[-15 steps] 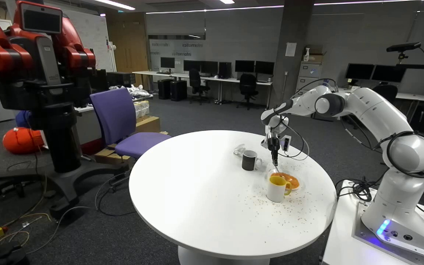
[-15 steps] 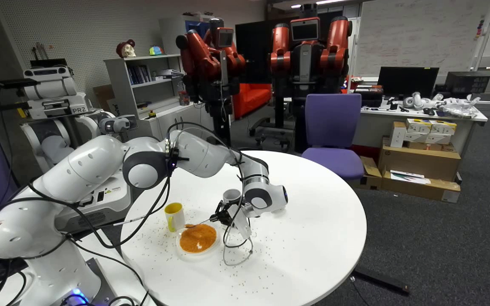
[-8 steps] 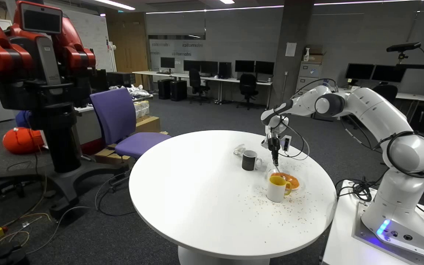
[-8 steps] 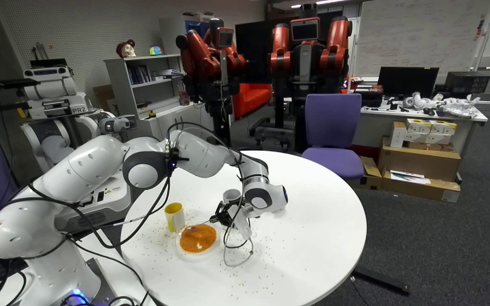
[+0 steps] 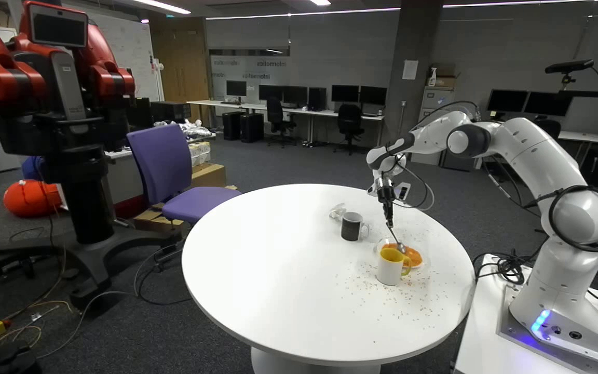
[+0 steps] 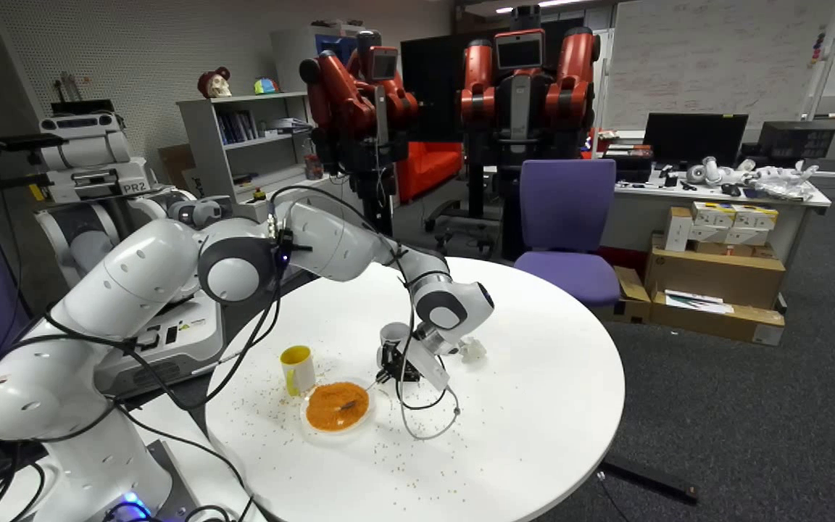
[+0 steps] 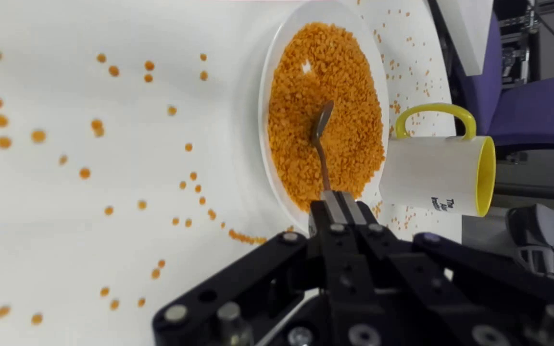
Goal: Use the spoon to scoop up the contents in the container
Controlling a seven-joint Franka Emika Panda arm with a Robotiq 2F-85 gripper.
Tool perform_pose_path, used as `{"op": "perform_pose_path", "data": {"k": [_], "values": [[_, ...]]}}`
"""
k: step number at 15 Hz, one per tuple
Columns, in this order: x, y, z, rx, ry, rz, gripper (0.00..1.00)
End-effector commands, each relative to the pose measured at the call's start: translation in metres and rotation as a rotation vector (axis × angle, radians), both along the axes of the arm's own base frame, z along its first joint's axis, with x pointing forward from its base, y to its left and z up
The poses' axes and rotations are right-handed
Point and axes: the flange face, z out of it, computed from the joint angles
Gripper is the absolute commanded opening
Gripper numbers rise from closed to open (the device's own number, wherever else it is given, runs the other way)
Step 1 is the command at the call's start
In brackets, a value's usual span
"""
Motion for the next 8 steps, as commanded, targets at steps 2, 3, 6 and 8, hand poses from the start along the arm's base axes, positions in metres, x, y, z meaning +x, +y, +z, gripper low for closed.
{"op": "perform_pose_path", "data": {"k": [2, 3, 6, 8], "values": [[-0.004, 0.015, 0.062, -0.039, -0.155, 0.023, 0.00], [-0.007, 0.019, 0.068, -0.042, -0.174, 0.028, 0.00], [-0.017, 0.029, 0.083, -0.080, -0.213, 0.058, 0.00], [-0.025, 0.034, 0.089, -0.122, -0.249, 0.053, 0.00]]}}
